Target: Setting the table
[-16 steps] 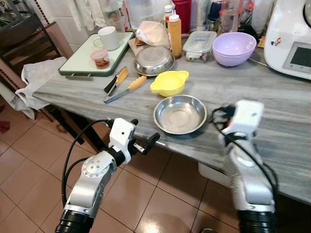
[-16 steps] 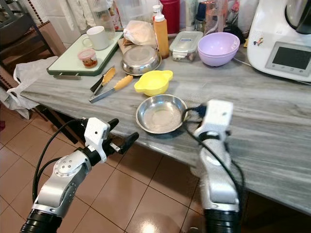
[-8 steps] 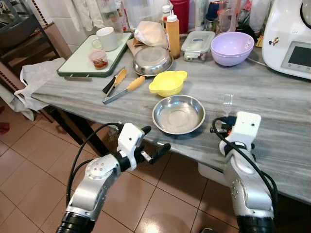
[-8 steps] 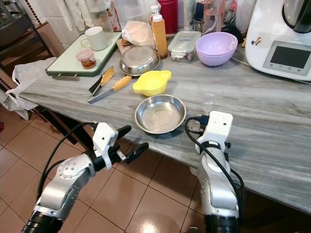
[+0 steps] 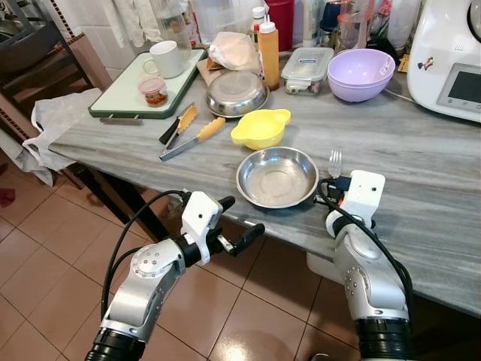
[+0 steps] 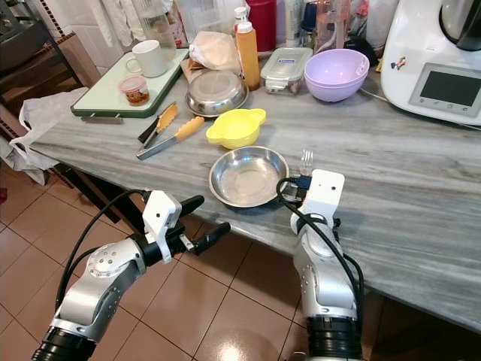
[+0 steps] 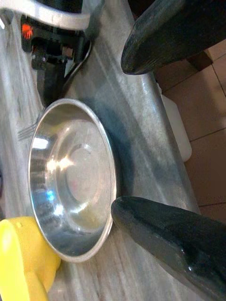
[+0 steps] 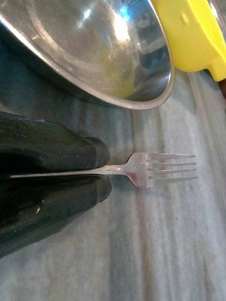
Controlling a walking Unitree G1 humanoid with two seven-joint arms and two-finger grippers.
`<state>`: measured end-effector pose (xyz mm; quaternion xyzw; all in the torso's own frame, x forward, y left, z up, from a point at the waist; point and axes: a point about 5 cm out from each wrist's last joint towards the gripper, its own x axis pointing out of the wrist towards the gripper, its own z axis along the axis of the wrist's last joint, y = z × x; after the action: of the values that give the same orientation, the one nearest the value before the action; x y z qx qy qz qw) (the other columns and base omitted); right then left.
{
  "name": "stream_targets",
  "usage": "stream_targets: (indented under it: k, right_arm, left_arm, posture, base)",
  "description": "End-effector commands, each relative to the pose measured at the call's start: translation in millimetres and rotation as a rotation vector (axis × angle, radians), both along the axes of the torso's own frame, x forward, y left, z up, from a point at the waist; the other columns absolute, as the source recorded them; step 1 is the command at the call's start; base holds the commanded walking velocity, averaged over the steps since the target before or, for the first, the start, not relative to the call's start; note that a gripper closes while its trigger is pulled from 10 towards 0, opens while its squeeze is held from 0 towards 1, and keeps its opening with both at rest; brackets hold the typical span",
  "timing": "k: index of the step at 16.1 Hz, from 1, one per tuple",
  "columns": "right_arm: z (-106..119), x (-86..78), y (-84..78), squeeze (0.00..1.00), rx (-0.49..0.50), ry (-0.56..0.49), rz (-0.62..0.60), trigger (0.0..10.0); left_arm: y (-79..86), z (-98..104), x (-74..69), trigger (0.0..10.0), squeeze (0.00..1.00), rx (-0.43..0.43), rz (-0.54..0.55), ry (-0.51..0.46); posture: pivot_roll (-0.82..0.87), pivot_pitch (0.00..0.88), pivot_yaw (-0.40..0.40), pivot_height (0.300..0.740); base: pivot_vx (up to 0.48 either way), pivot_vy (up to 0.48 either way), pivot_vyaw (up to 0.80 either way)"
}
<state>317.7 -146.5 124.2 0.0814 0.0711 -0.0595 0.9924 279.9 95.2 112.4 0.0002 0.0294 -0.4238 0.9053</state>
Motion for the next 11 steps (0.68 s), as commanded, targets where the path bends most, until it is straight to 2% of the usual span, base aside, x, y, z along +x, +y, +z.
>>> stream_targets:
  k: [1, 2, 3, 4, 11]
  right_arm:
    - [-3.4, 1.9, 7.9, 0.00, 0.020, 0.019, 0.014, 10.0]
    - [-2.9, 3.1, 8.3, 0.00, 0.031, 0.016, 0.013, 10.0]
    - [-2.5, 4.1, 8.3, 0.20, 0.034, 0.015, 0.010, 10.0]
    - [-3.4, 5.0, 8.6, 1.00, 0.042, 0.024, 0.004, 10.0]
    - [-7.8, 3.0, 7.8, 1.00, 0.034, 0.039, -0.020, 10.0]
  left_arm:
    - [3.0, -1.7, -3.6, 10.0, 0.00, 0.013, -0.001, 0.007]
    - [2.2, -2.3, -4.7, 10.0, 0.00, 0.015, -0.008, 0.009]
    - [1.6, -2.6, -5.3, 10.0, 0.00, 0.017, -0.014, 0.009]
    - [1.0, -3.4, -5.3, 10.0, 0.00, 0.020, -0.021, 0.010]
    - [0.1, -5.7, -5.1, 10.0, 0.00, 0.033, -0.039, 0.015]
  posture:
    - [-0.19, 0.111, 0.168, 0.740]
    - [-0.19, 0.112, 0.169, 0.740]
    - [-0.19, 0.112, 0.169, 0.740]
    - [-0.19, 0.113, 0.168, 0.740]
    - [-0.19, 0.108, 0.171, 0.740]
  base:
    - [0.000, 0.000, 0.00]
    - [0.000, 0.000, 0.00]
    - [0.000, 0.000, 0.00]
    - [0.000, 0.000, 0.00]
    - [0.000, 0.000, 0.00]
